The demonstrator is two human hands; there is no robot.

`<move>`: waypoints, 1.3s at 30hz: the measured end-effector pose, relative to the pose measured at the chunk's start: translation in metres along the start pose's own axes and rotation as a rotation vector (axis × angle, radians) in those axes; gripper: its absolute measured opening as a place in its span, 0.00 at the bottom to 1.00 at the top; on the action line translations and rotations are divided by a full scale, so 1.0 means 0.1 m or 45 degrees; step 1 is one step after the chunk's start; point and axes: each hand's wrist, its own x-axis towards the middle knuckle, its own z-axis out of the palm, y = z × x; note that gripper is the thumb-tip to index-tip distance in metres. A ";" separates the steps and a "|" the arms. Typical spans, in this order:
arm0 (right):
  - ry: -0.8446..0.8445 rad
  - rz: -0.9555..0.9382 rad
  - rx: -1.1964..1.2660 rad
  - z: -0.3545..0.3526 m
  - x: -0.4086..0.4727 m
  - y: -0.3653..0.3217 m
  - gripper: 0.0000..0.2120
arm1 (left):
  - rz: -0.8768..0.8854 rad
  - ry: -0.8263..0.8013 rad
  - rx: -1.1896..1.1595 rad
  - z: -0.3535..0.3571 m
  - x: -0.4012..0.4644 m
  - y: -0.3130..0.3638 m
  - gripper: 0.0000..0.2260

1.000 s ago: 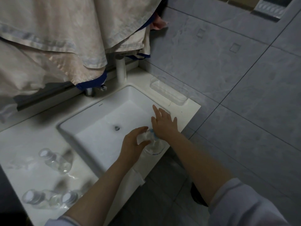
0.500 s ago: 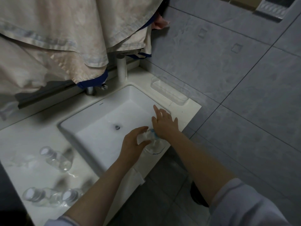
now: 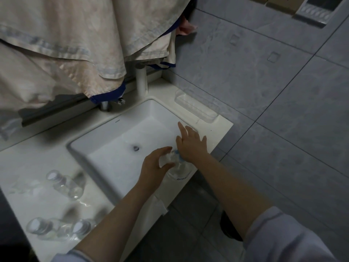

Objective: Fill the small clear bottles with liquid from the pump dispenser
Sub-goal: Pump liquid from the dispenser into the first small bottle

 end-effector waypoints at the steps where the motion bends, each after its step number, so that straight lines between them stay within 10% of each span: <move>1: 0.007 -0.009 -0.012 -0.01 0.00 0.00 0.27 | 0.003 0.000 -0.004 0.00 0.00 0.01 0.21; 39: 0.034 -0.023 -0.029 -0.02 0.00 0.00 0.27 | 0.036 0.012 -0.002 -0.01 0.04 0.00 0.21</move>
